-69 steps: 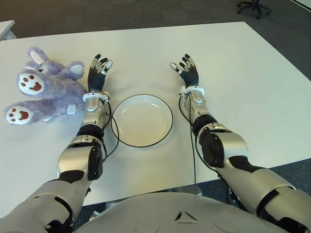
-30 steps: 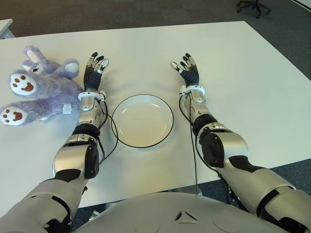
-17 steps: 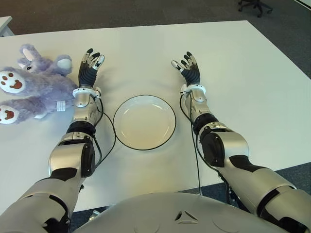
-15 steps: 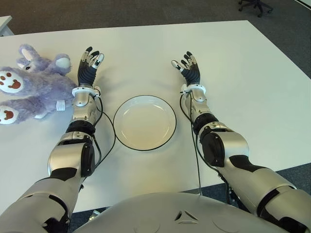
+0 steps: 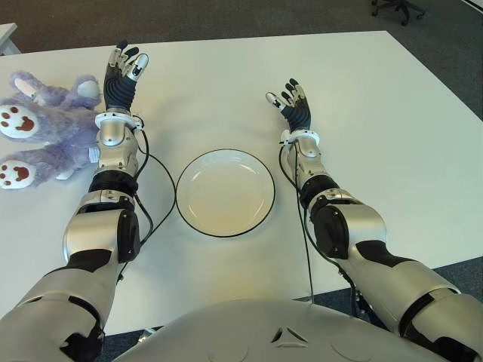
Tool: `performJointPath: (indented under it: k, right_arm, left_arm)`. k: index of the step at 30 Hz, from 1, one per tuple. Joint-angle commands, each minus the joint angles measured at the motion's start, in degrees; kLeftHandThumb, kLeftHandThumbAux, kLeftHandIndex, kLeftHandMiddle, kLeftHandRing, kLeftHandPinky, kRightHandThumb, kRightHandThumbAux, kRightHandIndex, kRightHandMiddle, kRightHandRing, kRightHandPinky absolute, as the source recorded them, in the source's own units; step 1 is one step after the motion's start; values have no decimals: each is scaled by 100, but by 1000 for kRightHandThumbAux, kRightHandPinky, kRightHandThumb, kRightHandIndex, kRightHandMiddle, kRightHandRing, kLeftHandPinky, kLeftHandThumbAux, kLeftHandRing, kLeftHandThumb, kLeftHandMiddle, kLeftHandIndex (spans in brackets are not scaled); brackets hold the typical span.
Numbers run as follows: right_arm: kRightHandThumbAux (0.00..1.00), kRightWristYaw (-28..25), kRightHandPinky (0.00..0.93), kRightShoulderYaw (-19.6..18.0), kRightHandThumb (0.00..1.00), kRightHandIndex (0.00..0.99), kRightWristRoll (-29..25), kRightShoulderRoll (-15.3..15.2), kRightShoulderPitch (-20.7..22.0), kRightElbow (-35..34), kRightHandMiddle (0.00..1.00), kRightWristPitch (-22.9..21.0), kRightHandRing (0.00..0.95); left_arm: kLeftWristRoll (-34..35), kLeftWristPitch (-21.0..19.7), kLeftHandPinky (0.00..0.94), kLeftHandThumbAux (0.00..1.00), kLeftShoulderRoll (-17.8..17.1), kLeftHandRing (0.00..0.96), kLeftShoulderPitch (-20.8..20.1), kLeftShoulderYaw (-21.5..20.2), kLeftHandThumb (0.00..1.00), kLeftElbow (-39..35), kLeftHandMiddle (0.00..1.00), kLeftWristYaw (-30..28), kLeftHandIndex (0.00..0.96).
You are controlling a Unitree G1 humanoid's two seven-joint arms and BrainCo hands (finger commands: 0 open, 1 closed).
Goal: Put the doll into the plate.
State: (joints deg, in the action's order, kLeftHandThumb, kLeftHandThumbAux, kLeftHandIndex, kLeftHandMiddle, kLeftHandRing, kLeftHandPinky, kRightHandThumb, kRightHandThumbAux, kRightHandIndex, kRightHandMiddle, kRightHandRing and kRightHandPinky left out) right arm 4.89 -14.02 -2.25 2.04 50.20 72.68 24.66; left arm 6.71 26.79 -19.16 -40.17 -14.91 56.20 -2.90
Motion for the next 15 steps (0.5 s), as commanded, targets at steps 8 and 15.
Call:
performJointPath:
  k: [8,15]
  right_arm:
    - [776,58,96,-11,98,44,-10,102,-328,256,79,-264,81]
    - [781,54,100,-19,107,46,-20,104,-335,247,79,-261,81]
  left_arm:
    - [-41,-68,169,443,-16,149,-94,44,0,-103,153,20,76]
    - [-30,-119,185,438,20,161,-56,49,0,-250,160,28,76]
